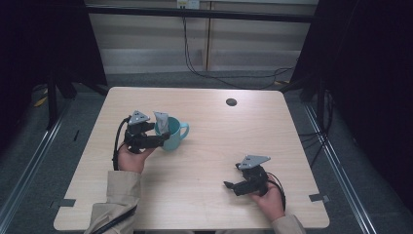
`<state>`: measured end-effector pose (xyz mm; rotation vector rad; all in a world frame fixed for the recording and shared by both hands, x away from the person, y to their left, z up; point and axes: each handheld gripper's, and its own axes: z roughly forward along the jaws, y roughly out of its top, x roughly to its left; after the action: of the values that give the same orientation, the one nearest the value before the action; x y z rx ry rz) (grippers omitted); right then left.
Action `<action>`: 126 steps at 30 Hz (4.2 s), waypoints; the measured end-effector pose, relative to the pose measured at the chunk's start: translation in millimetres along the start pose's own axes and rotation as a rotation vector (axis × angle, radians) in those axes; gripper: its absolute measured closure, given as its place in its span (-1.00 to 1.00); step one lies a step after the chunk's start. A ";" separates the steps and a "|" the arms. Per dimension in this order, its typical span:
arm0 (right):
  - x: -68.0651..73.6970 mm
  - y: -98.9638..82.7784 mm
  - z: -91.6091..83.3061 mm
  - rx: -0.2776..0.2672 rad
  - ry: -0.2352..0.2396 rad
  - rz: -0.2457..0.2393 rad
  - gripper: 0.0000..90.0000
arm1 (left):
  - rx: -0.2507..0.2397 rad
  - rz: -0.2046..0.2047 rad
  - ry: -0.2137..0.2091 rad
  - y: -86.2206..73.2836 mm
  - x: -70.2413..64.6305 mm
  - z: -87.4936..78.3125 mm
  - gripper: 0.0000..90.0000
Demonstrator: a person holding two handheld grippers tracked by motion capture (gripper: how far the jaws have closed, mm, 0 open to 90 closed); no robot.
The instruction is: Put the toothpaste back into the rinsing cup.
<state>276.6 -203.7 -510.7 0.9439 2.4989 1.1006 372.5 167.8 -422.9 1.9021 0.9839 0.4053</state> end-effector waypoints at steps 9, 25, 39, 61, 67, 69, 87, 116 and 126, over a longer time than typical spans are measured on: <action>-0.1 0.0 0.1 0.000 0.000 -0.001 -0.63 | 0.003 -0.006 -0.012 -1.3 -0.9 -5.0 -0.49; 0.0 0.0 0.1 0.000 0.000 -0.001 -0.63 | 0.015 0.005 -0.023 -10.2 -0.7 -15.7 -0.57; 0.0 0.0 0.1 0.000 0.000 -0.001 -0.63 | 0.032 0.026 -0.035 -19.7 -3.5 -22.8 -0.57; -0.1 0.0 0.1 0.000 0.000 -0.002 -0.63 | 0.066 0.022 -0.043 -52.4 -1.4 -25.5 -0.60; -0.1 0.0 0.1 0.000 0.000 -0.002 -0.63 | 0.076 0.020 -0.048 -59.6 0.0 -26.3 -0.62; -0.1 0.0 0.1 0.000 0.000 -0.001 -0.63 | 0.080 0.019 -0.047 -60.9 0.7 -26.7 -0.62; -0.1 0.0 0.1 0.000 0.000 -0.003 -0.63 | 0.119 0.022 -0.030 -87.3 3.7 -28.3 -0.63; -0.1 0.0 0.1 0.000 0.000 -0.003 -0.63 | 0.166 0.075 -0.008 -109.6 4.5 -28.5 -0.66; -0.1 0.0 0.1 0.000 0.000 -0.003 -0.63 | 0.182 0.088 -0.003 -114.0 4.5 -27.5 -0.67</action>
<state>276.7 -203.7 -510.8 0.9394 2.4992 1.0994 304.9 215.9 -505.9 2.1150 0.9647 0.3745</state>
